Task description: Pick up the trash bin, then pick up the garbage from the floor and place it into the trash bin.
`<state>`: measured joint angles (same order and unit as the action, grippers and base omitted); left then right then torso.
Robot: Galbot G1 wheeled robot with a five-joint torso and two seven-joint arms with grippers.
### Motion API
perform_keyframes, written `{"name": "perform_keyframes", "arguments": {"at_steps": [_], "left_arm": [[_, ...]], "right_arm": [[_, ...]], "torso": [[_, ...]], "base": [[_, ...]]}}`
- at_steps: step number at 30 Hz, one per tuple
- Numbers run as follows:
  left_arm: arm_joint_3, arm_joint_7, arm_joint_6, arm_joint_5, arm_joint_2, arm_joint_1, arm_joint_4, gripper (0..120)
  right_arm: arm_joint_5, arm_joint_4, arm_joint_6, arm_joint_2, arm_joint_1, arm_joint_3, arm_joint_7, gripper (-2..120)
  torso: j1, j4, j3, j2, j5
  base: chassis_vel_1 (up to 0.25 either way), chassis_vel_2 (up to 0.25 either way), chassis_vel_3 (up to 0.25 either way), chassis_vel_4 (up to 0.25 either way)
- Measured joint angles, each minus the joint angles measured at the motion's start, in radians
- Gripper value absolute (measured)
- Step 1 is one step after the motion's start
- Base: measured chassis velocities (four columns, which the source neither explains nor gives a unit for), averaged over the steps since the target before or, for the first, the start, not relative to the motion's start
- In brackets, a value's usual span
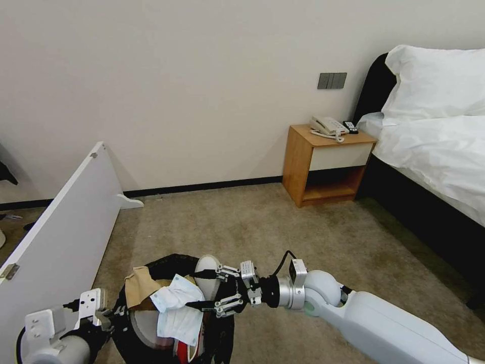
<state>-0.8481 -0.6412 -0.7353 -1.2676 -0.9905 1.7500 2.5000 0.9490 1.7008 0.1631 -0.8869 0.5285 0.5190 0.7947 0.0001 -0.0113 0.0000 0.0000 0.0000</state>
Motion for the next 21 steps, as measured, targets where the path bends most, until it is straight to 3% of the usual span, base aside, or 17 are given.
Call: {"name": "perform_keyframes", "arguments": {"at_steps": [3, 21], "left_arm": [[0.000, 0.000, 0.000, -0.002, 0.000, -0.002, 0.000, 1], [0.002, -0.002, 0.000, -0.002, -0.004, 0.006, 0.000, 1]], "right_arm": [[0.000, 0.000, 0.000, 0.001, 0.000, 0.000, 0.001, 99], [0.004, -0.007, 0.006, 0.005, 0.005, -0.027, 0.001, 100]], "torso": [[0.000, 0.0000, 0.000, 0.000, 0.0000], [0.000, 0.0000, 0.000, 0.000, 0.0000]], "base": [[0.000, 0.000, 0.000, 0.000], [0.000, 0.000, 0.000, 0.000]]}}
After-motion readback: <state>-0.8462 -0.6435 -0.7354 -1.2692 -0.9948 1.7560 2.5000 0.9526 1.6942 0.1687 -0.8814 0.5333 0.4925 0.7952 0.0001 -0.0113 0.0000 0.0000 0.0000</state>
